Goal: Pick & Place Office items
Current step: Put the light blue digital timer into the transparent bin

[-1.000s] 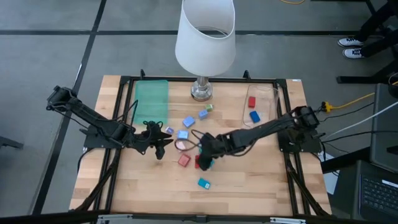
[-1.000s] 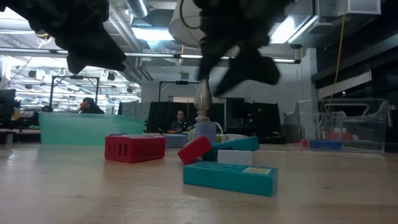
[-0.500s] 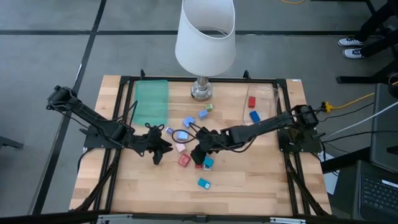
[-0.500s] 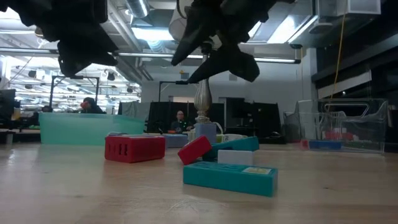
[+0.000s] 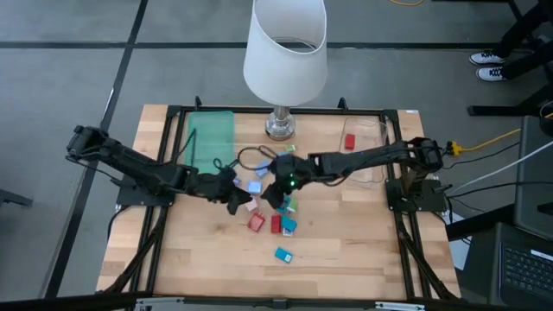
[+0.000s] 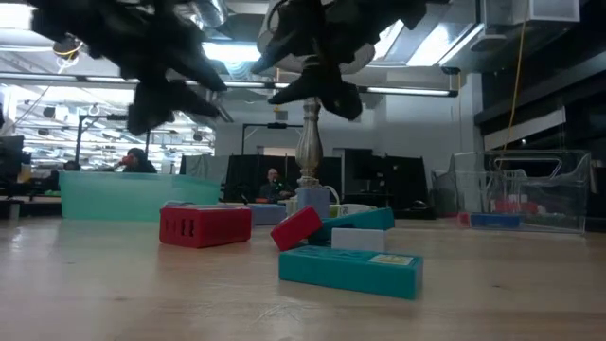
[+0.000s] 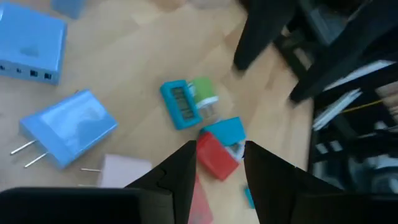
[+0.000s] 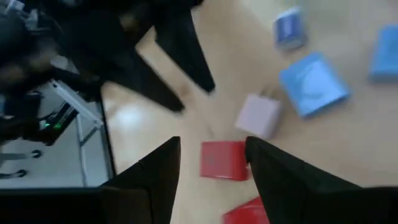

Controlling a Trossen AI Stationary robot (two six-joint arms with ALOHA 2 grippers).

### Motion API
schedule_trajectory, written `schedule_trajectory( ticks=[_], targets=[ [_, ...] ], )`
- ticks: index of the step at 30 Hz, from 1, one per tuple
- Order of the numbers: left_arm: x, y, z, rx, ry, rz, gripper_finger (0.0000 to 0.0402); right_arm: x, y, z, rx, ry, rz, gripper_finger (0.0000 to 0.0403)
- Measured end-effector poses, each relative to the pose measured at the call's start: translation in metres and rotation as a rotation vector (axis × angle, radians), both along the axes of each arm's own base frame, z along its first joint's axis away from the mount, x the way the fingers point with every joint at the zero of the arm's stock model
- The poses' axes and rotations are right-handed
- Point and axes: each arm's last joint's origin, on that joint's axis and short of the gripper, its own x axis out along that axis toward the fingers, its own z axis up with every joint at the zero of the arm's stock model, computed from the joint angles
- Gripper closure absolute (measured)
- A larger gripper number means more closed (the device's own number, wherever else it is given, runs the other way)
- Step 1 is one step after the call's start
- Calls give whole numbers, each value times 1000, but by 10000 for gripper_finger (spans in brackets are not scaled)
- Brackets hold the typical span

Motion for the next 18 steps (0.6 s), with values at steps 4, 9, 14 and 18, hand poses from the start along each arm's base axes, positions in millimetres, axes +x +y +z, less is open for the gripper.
schedule_trajectory(
  ticks=[4,9,14,18],
  targets=[
    [23,6,-7,31,94,-63,250,-14,-16,11,-89,47,0,209],
    [60,18,-17,-8,196,-148,220,-34,-30,27,-149,110,-9,209],
    [97,30,-31,-30,384,-134,200,-50,-35,45,-177,106,-17,209],
    [127,38,-31,-52,476,-144,200,-58,-37,57,-208,83,-25,209]
  ],
)
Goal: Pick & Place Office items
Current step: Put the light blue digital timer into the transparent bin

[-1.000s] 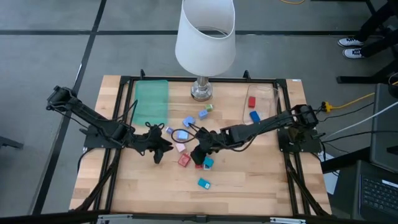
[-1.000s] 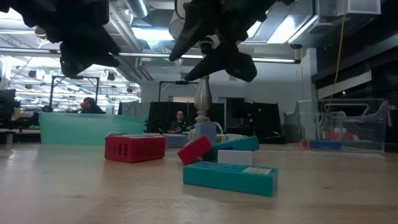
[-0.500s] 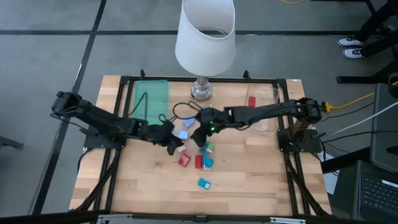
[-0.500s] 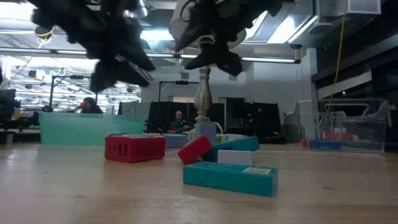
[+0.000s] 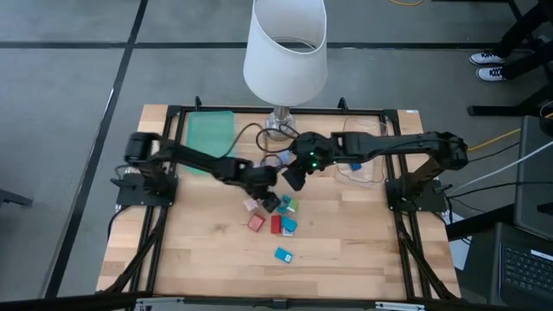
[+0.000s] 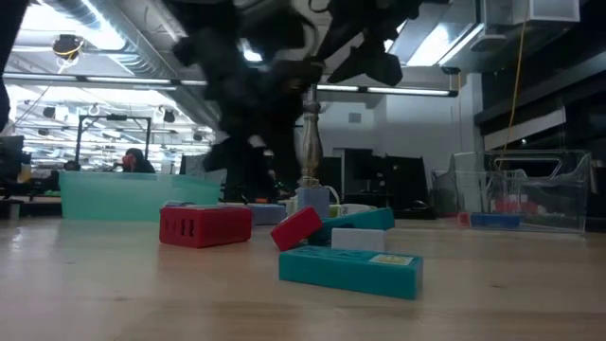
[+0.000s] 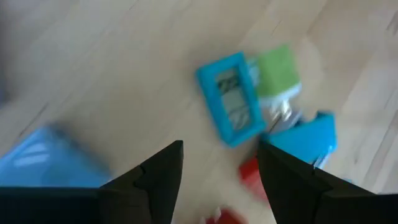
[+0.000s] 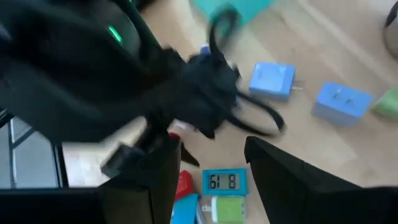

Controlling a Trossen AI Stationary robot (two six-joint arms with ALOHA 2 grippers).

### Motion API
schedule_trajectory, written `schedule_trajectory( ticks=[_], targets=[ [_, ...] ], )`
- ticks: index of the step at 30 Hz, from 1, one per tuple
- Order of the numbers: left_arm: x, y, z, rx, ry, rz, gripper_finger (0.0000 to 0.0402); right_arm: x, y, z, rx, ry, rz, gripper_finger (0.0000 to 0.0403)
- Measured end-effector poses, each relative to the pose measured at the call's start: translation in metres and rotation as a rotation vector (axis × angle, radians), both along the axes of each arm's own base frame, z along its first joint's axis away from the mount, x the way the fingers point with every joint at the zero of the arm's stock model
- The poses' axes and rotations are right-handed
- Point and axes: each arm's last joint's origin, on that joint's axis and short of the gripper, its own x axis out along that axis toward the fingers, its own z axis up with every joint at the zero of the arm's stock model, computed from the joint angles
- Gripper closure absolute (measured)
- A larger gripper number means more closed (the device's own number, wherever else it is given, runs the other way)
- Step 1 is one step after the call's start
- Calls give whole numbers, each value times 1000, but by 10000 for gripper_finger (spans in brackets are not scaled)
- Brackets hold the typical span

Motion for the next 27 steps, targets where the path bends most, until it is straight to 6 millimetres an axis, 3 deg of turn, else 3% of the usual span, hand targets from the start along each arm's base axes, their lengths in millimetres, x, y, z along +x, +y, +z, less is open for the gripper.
schedule_trajectory(
  ticks=[5,8,12,18,27],
  targets=[
    [37,3,5,-19,3,-23,200,-9,-4,3,-15,36,3,209],
    [48,6,-3,-82,78,13,200,-16,-8,2,-22,90,-15,209],
    [51,6,-25,-137,206,54,200,-24,-10,2,-40,154,-25,209],
    [52,6,-35,-145,275,112,201,-28,-10,4,-59,164,1,209],
    [68,7,-21,-121,207,140,201,-35,-10,9,-80,171,29,209]
  ],
)
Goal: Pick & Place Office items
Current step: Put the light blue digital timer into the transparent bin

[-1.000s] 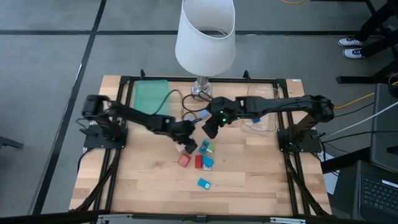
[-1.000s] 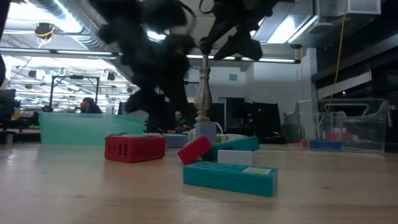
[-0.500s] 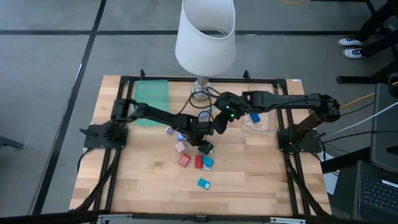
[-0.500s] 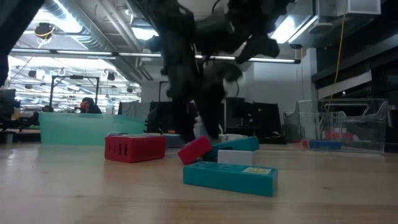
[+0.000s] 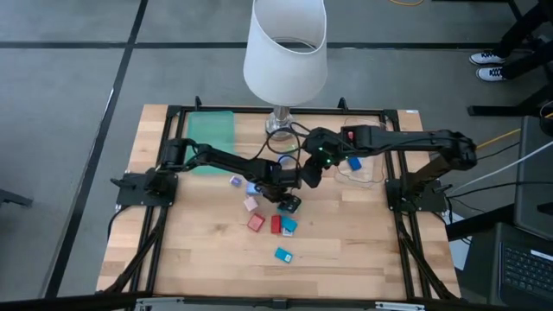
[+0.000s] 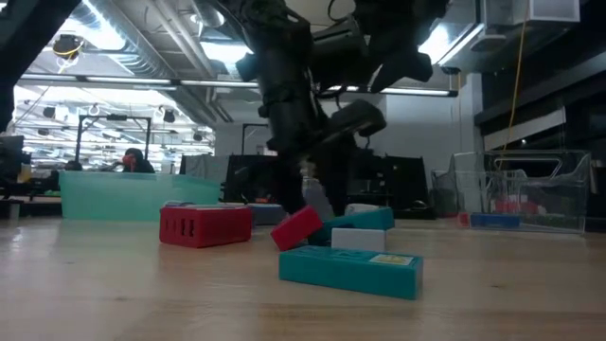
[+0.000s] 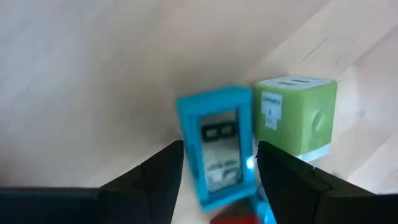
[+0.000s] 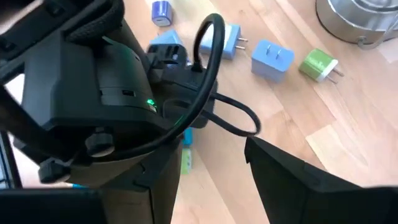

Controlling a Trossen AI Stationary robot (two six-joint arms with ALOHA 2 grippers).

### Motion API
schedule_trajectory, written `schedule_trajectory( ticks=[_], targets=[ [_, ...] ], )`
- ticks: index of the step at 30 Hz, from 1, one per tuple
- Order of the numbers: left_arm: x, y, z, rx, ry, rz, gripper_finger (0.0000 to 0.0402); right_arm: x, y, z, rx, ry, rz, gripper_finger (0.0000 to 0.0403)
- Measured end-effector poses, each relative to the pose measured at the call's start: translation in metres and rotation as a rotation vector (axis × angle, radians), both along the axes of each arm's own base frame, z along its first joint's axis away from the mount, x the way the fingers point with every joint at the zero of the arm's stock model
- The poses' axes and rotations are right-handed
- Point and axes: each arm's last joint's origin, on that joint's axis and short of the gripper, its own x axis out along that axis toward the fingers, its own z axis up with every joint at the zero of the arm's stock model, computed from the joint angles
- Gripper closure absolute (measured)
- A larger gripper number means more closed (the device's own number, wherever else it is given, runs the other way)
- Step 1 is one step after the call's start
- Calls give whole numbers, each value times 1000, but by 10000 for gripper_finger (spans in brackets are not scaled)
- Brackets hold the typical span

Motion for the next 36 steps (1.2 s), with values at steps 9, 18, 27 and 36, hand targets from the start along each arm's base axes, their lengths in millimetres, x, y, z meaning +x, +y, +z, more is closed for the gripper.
schedule_trajectory(
  ticks=[9,18,27,36],
  targets=[
    [11,0,4,-41,-109,12,201,-8,-3,9,-18,-24,1,209],
    [22,-9,-11,-105,-153,-34,200,-13,-3,13,-26,-24,-5,209],
    [15,-28,-8,-37,-87,-197,200,-11,-4,14,-21,-46,-15,209],
    [21,-42,2,30,-74,-192,200,-7,-4,18,-9,-97,-34,209]
  ],
)
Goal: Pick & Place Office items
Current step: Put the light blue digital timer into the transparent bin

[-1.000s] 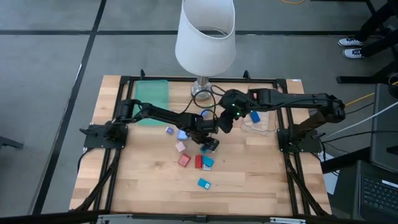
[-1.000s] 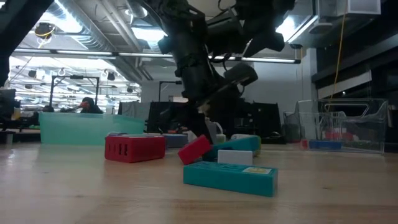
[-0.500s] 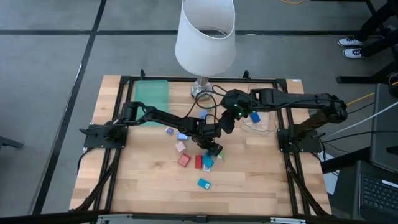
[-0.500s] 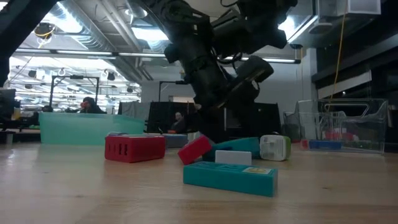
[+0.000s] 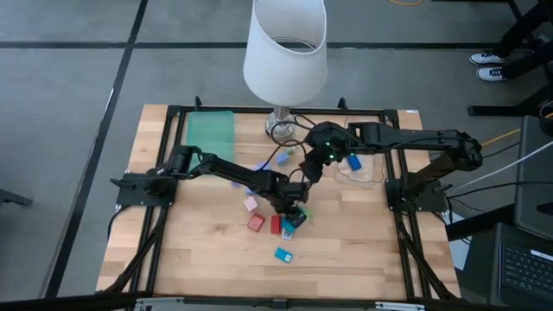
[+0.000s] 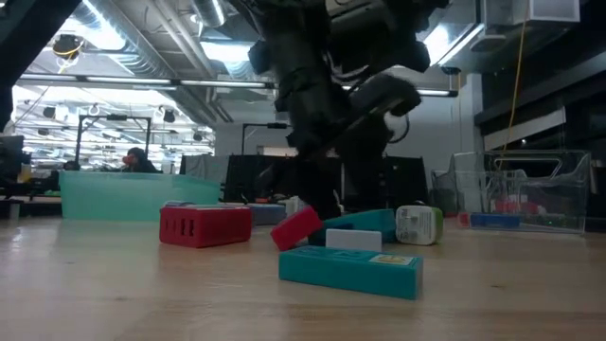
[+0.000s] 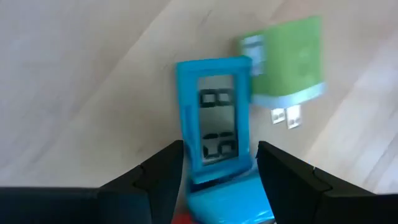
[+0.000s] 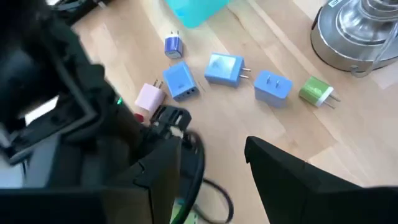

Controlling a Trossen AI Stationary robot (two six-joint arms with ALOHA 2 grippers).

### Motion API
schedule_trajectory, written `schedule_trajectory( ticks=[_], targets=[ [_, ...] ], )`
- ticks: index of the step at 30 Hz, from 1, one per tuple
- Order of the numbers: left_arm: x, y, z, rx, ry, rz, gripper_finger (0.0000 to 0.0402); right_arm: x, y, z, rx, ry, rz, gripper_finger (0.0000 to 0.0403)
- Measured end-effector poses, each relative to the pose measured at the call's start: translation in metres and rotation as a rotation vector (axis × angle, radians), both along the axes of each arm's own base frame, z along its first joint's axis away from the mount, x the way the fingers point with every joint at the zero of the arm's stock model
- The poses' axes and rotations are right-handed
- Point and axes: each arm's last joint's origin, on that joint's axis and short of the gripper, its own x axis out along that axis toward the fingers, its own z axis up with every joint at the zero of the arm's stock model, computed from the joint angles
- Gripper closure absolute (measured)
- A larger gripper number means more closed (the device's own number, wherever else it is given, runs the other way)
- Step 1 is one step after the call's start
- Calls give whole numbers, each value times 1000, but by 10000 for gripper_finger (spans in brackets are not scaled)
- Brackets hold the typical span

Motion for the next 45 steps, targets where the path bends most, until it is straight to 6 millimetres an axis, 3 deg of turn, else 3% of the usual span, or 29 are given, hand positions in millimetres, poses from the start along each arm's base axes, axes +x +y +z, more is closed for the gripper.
schedule_trajectory(
  ticks=[3,16,24,32,45],
  targets=[
    [4,1,4,38,-34,22,200,0,0,0,2,-1,-2,209],
    [28,-10,-16,23,83,5,200,0,0,0,2,-4,0,209],
    [42,-8,1,54,117,-30,200,0,-2,1,-13,-12,16,209],
    [45,-4,-21,-13,184,9,200,1,-9,2,-19,-31,25,209],
    [45,-10,-25,9,188,11,200,4,-22,6,-18,-99,55,209]
  ],
)
